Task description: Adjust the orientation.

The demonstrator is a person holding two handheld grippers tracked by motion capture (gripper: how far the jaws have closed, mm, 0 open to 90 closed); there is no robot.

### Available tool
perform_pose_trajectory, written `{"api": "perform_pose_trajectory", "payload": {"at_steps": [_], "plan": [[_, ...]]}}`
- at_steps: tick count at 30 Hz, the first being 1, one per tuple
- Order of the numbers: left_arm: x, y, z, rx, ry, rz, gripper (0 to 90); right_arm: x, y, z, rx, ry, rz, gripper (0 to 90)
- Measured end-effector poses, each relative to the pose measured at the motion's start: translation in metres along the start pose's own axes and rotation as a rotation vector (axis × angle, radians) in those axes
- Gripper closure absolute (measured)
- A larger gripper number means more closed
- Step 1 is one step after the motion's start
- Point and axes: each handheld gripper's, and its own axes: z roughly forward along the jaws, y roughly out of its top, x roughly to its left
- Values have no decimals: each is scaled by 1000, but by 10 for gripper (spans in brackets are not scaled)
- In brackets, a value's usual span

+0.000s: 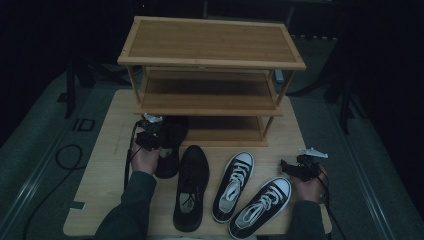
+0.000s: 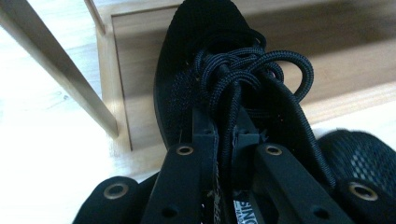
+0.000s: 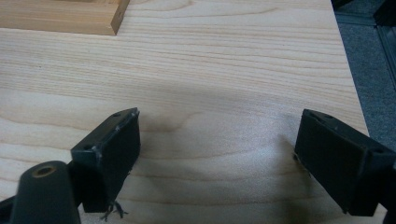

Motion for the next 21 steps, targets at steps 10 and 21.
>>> {"api": "perform_pose_trajectory", "payload": {"at_steps": [10,21], "plan": [[0,6,8,-12,-7,-5,840,0,1,1,0,-1,1,141],[9,7,-13,-81,-118,18,611,0,1,1,0,0,1,141]]}}
